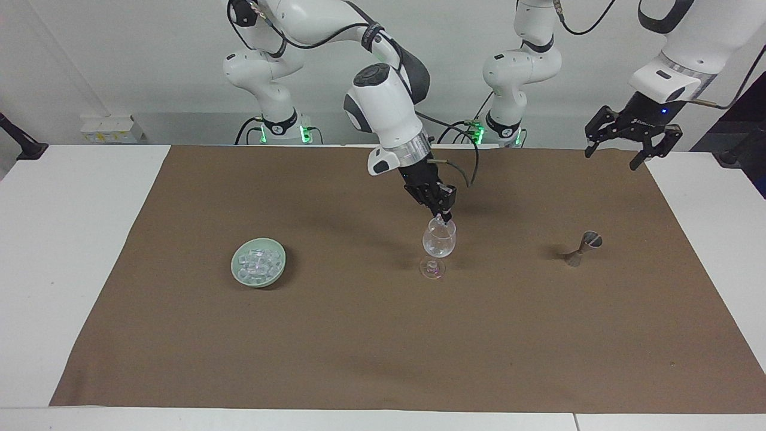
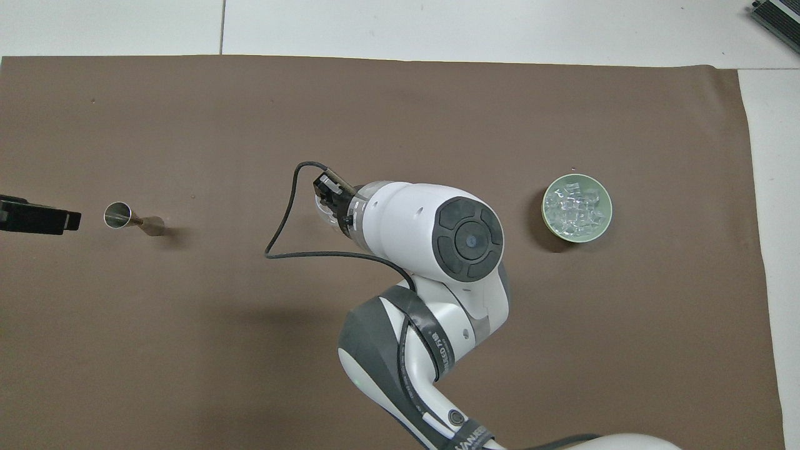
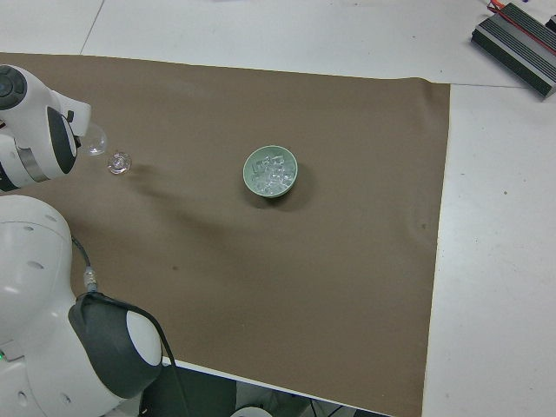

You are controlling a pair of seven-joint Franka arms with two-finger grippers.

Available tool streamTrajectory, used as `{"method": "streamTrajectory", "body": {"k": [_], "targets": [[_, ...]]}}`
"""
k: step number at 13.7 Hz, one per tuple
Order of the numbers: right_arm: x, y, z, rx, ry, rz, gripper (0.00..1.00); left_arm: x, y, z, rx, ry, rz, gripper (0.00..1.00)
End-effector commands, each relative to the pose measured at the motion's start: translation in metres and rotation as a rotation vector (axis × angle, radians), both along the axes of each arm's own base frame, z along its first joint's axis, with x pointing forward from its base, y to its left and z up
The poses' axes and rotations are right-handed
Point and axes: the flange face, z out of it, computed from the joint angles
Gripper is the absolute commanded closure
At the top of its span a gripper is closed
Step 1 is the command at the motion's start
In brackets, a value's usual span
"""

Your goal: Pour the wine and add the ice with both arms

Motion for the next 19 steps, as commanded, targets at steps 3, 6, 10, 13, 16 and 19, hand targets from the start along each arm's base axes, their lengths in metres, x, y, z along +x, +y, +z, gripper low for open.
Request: {"method": "streamTrajectory", "body": {"k": [3, 6, 10, 13, 16, 19], "targets": [[0.001, -0.003, 0.001, -0.004, -0.025, -0.001, 0.3, -0.021, -0.019, -0.017, 0.077, 0.089, 0.167, 0.0], [0.002, -0.002, 0.004, 0.004, -0.035, -0.006, 0.14, -0.019, -0.027, 0.0, 0.064, 0.057, 0.155, 0.0], [0.007, -0.001, 0.014, 0.045, -0.103, -0.022, 0.01, -0.017, -0.026, 0.006, 0.064, 0.058, 0.152, 0.0], [0.008, -0.002, 0.018, 0.022, -0.13, -0.007, 0.0, -0.009, -0.011, 0.004, 0.061, 0.076, 0.169, 0.0], [0.015, -0.012, 0.032, 0.02, -0.157, -0.017, 0.0, -0.006, -0.008, 0.0, 0.054, 0.09, 0.168, 0.0], [0.019, -0.031, 0.045, -0.026, -0.189, -0.018, 0.0, 0.0, -0.004, 0.012, 0.044, 0.063, 0.129, 0.0]]}}
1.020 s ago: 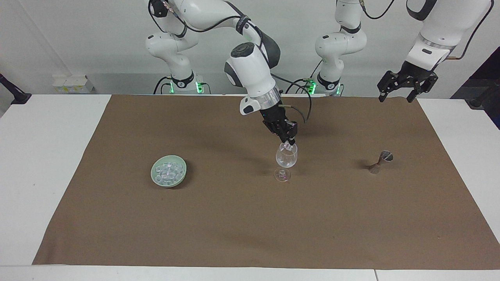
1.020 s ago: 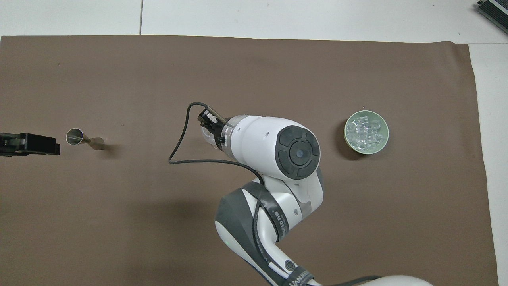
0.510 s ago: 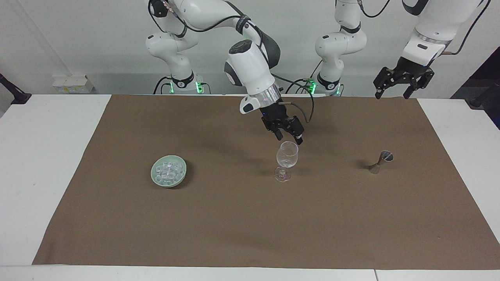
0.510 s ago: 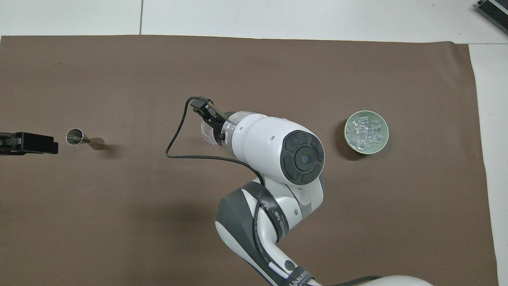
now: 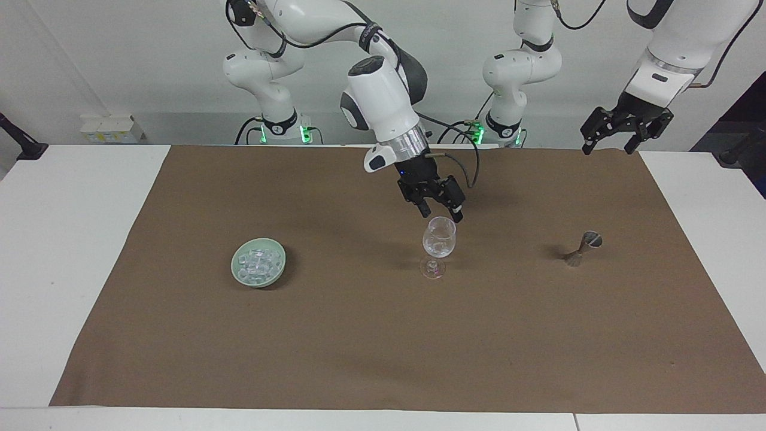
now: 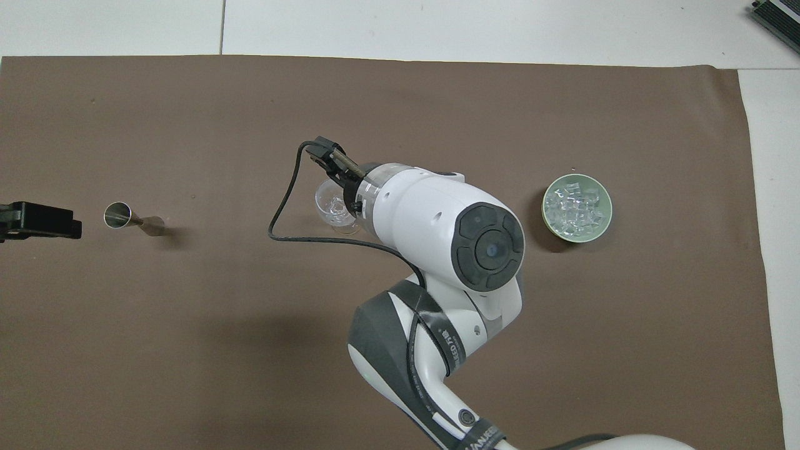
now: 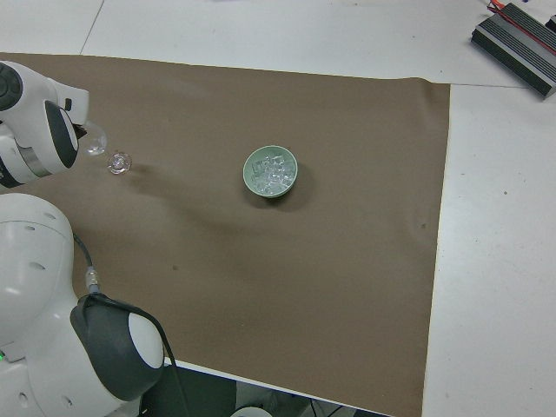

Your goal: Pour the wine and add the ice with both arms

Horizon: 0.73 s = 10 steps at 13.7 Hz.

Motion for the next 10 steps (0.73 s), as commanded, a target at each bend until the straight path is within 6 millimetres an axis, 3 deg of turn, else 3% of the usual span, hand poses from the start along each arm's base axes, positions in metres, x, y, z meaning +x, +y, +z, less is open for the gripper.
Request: {"method": "streamTrajectory", "body": {"k": [1, 6, 7, 10], "targets": [[0.004, -0.024, 0.015, -0.066, -0.032, 0.0, 0.0, 0.011, 0.008, 0.014, 0.002, -0.005, -0.032, 0.0], [0.002, -0.057, 0.029, -0.209, -0.008, 0.052, 0.0, 0.012, 0.006, 0.016, 0.003, -0.007, -0.04, 0.0], [0.005, -0.076, 0.037, -0.243, 0.002, 0.064, 0.0, 0.012, 0.003, 0.018, 0.004, -0.01, -0.043, 0.0], [0.013, -0.162, 0.074, -0.381, 0.011, 0.165, 0.0, 0.012, 0.005, 0.024, 0.005, -0.024, -0.04, 0.0]]}}
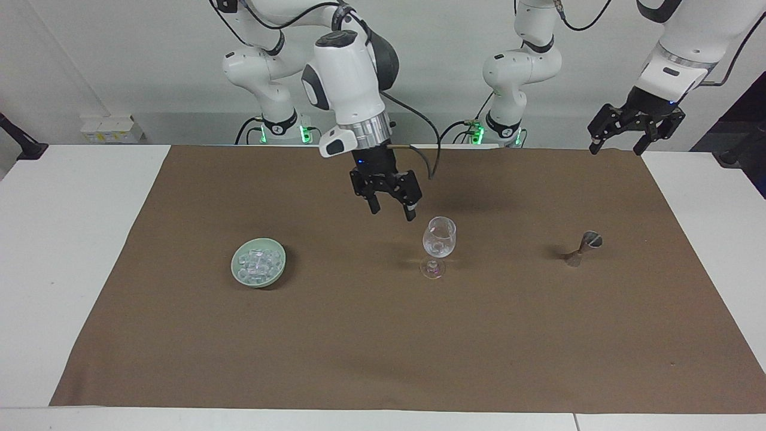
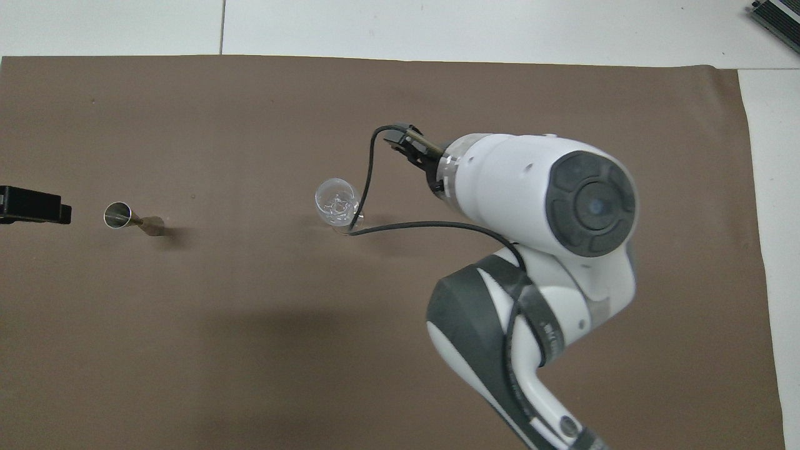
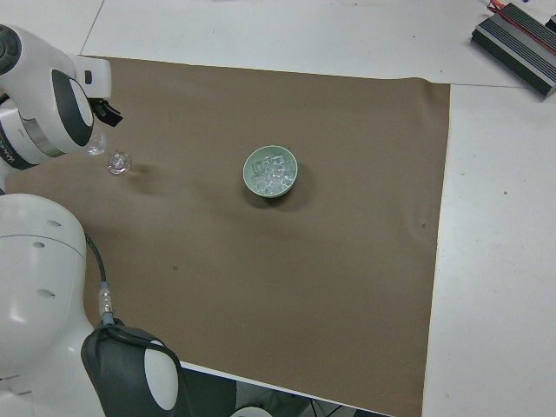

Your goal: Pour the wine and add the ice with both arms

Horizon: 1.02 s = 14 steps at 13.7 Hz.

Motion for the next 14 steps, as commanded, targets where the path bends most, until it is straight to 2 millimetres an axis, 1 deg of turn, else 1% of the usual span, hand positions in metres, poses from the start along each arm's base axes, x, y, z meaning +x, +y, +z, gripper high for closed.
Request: {"method": "streamTrajectory", "body": {"k": [1, 2, 3, 4, 6, 7, 9, 10, 12, 14], "targets": [[-0.011, -0.067, 0.032, -0.121, 0.027, 0.084, 0.0, 0.001, 0.006, 0.006, 0.012, 0.005, -0.005, 0.0], [-0.016, -0.09, 0.042, -0.155, 0.058, 0.105, 0.0, 0.003, 0.009, 0.004, 0.014, 0.008, -0.014, 0.0], [-0.023, -0.11, 0.051, -0.188, 0.083, 0.142, 0.0, 0.003, 0.006, 0.004, 0.024, 0.003, -0.038, 0.0], [-0.028, -0.134, 0.06, -0.216, 0.102, 0.174, 0.0, 0.004, 0.009, 0.003, 0.028, 0.005, -0.047, 0.0], [-0.041, -0.181, 0.071, -0.263, 0.17, 0.246, 0.0, 0.009, 0.01, -0.005, 0.026, 0.018, -0.073, 0.0], [-0.043, -0.203, 0.072, -0.277, 0.195, 0.28, 0.0, 0.011, 0.01, -0.006, 0.028, 0.016, -0.09, 0.0], [-0.041, -0.236, 0.073, -0.29, 0.228, 0.322, 0.0, 0.012, 0.015, -0.002, 0.057, 0.009, -0.113, 0.0], [-0.039, -0.244, 0.077, -0.301, 0.25, 0.343, 0.0, 0.014, 0.016, -0.004, 0.058, 0.014, -0.117, 0.0], [-0.031, -0.253, 0.084, -0.357, 0.276, 0.399, 0.0, 0.017, 0.016, -0.007, 0.057, 0.012, -0.114, 0.0], [-0.03, -0.261, 0.083, -0.359, 0.282, 0.399, 0.0, 0.021, 0.019, -0.013, 0.055, 0.022, -0.112, 0.0]]}}
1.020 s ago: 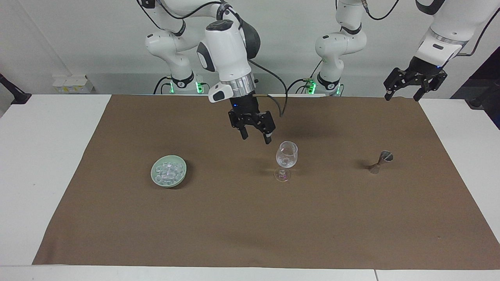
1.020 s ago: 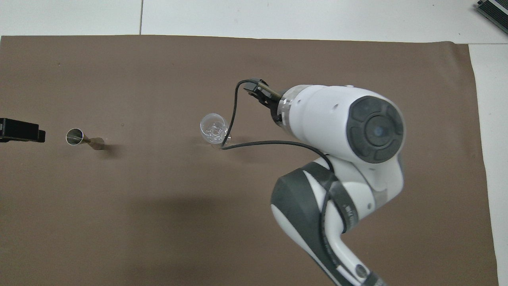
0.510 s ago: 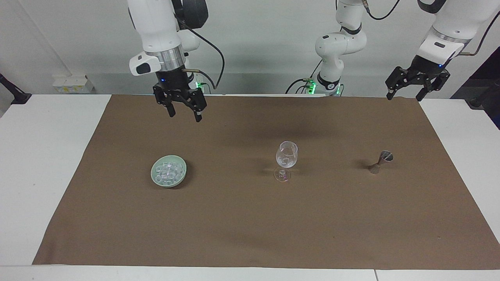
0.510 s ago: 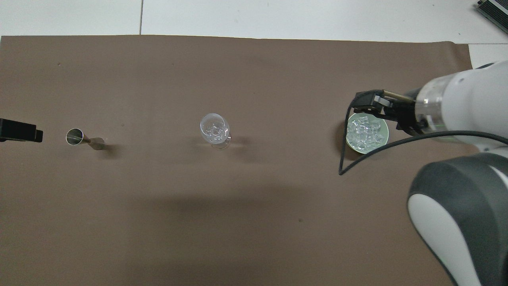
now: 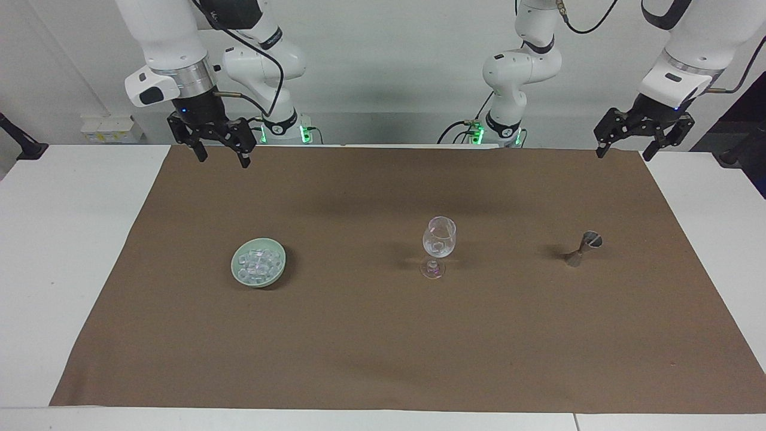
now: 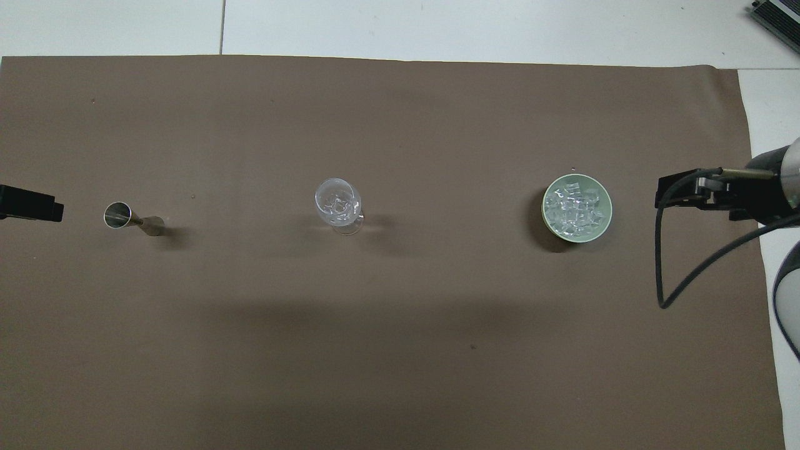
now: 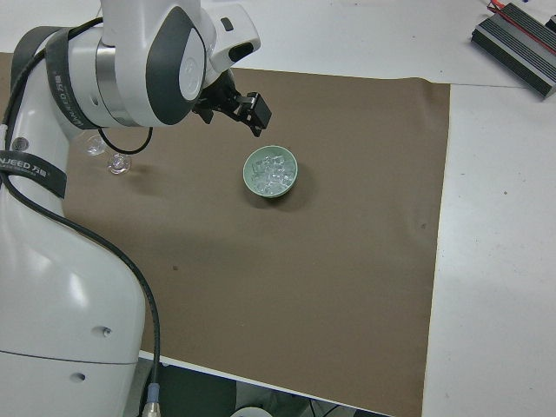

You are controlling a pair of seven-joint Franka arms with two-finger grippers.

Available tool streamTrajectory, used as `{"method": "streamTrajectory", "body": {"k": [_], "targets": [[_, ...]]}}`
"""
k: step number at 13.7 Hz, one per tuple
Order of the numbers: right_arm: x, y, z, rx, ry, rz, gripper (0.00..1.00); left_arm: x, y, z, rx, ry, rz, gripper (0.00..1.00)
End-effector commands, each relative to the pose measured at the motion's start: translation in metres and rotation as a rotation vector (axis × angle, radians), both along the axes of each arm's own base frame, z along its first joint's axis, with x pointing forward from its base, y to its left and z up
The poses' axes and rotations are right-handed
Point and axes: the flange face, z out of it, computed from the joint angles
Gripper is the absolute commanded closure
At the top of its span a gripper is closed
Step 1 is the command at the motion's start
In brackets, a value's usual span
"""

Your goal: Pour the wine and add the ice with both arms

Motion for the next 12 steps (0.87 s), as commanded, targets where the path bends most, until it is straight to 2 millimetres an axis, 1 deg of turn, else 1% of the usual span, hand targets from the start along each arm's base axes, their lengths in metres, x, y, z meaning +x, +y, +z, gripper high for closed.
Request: {"method": "streamTrajectory", "body": {"k": [1, 2, 4, 6, 7, 11, 12], "targets": [[0.007, -0.013, 0.003, -0.022, 0.013, 0.039, 0.0, 0.011, 0.013, -0.003, 0.017, 0.006, -0.002, 0.0], [0.007, -0.016, 0.003, -0.019, 0.016, 0.065, 0.0, 0.016, 0.018, -0.005, 0.023, 0.01, 0.006, 0.0], [0.009, -0.017, 0.0, -0.013, 0.021, 0.077, 0.0, 0.019, 0.011, -0.01, 0.061, 0.021, -0.008, 0.0], [0.008, -0.007, 0.0, -0.006, 0.022, 0.094, 0.0, 0.021, 0.008, -0.013, 0.078, 0.028, -0.018, 0.0], [0.007, -0.007, -0.001, -0.006, 0.031, 0.094, 0.0, 0.022, 0.007, -0.017, 0.077, 0.042, -0.021, 0.0], [0.006, -0.004, -0.004, 0.012, 0.036, 0.095, 0.0, 0.022, 0.011, -0.017, 0.068, 0.045, -0.022, 0.0], [0.007, -0.004, -0.005, 0.012, 0.036, 0.096, 0.0, 0.024, 0.006, -0.021, 0.067, 0.049, -0.029, 0.0]]}}
